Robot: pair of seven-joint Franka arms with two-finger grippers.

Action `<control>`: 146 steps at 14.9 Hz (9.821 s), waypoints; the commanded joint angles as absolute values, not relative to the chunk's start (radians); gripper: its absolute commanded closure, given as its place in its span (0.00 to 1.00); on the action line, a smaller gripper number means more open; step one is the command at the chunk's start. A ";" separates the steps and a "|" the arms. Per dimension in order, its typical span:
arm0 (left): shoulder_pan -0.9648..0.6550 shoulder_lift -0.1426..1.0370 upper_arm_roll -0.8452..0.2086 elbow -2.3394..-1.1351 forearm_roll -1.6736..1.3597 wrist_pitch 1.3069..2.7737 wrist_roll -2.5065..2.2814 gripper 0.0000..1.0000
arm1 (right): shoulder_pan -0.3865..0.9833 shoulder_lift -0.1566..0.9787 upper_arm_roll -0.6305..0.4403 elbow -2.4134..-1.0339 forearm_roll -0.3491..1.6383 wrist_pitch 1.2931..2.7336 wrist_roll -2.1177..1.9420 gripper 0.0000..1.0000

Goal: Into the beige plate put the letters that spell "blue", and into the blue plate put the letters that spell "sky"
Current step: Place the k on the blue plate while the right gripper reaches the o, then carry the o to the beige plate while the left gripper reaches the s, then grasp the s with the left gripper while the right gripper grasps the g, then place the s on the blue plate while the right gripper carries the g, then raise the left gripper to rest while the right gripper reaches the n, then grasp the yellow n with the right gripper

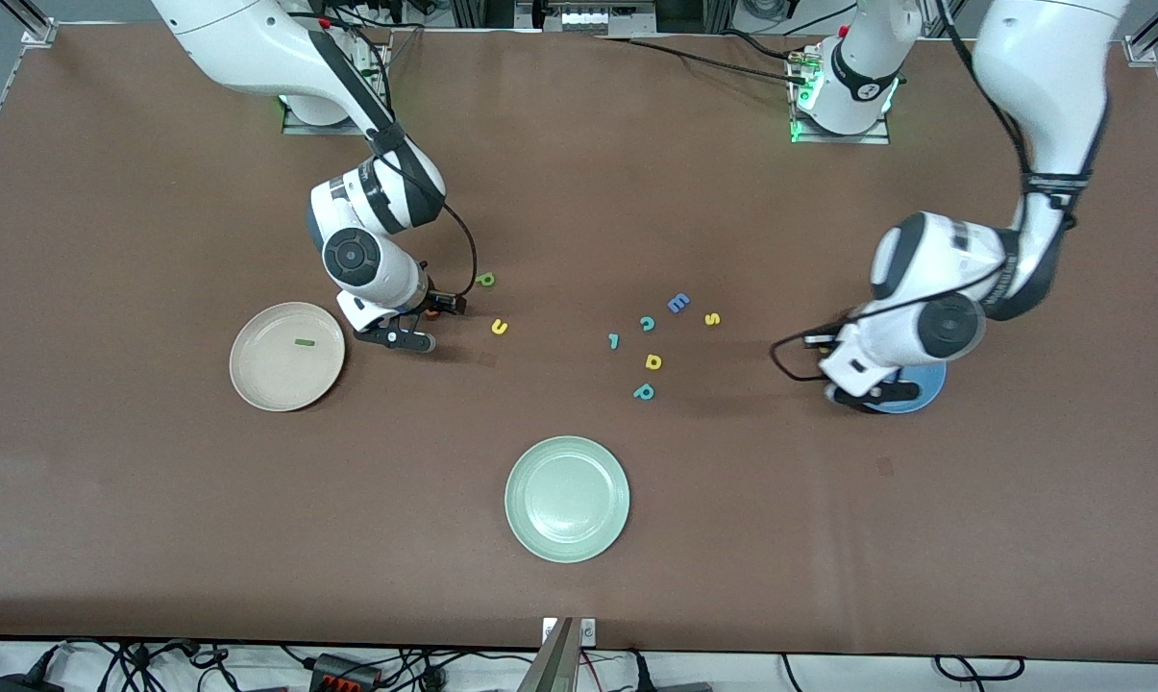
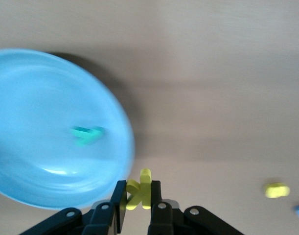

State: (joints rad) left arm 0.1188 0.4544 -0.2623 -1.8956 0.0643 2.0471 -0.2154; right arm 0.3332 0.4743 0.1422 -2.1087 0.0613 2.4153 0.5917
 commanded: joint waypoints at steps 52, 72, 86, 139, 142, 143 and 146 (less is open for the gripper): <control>0.117 0.635 -0.678 -2.080 0.707 2.378 0.365 0.49 | 0.095 0.411 0.279 -2.034 -0.054 2.290 0.339 0.00; 0.443 0.466 -0.723 -1.982 0.690 2.025 0.351 0.85 | 0.391 0.532 0.278 -2.066 -0.054 2.428 0.805 0.08; 0.675 0.575 -0.718 -1.971 0.601 2.082 0.225 0.42 | 0.380 0.522 0.278 -2.079 -0.054 2.422 0.805 0.69; -0.015 0.000 -0.008 -1.646 -0.015 1.663 0.035 0.00 | 0.583 0.661 0.032 -1.755 0.034 2.362 1.132 0.00; -0.021 -0.003 -0.012 -1.644 -0.023 1.652 0.032 0.00 | 0.595 0.690 0.032 -1.770 0.034 2.411 1.181 0.00; -0.021 -0.003 -0.020 -1.638 -0.025 1.640 0.029 0.00 | 0.597 0.689 0.034 -1.772 0.034 2.410 1.192 0.00; -0.026 -0.002 -0.023 -1.631 -0.021 1.637 -0.014 0.00 | 0.594 0.687 0.043 -1.773 0.034 2.408 1.235 0.00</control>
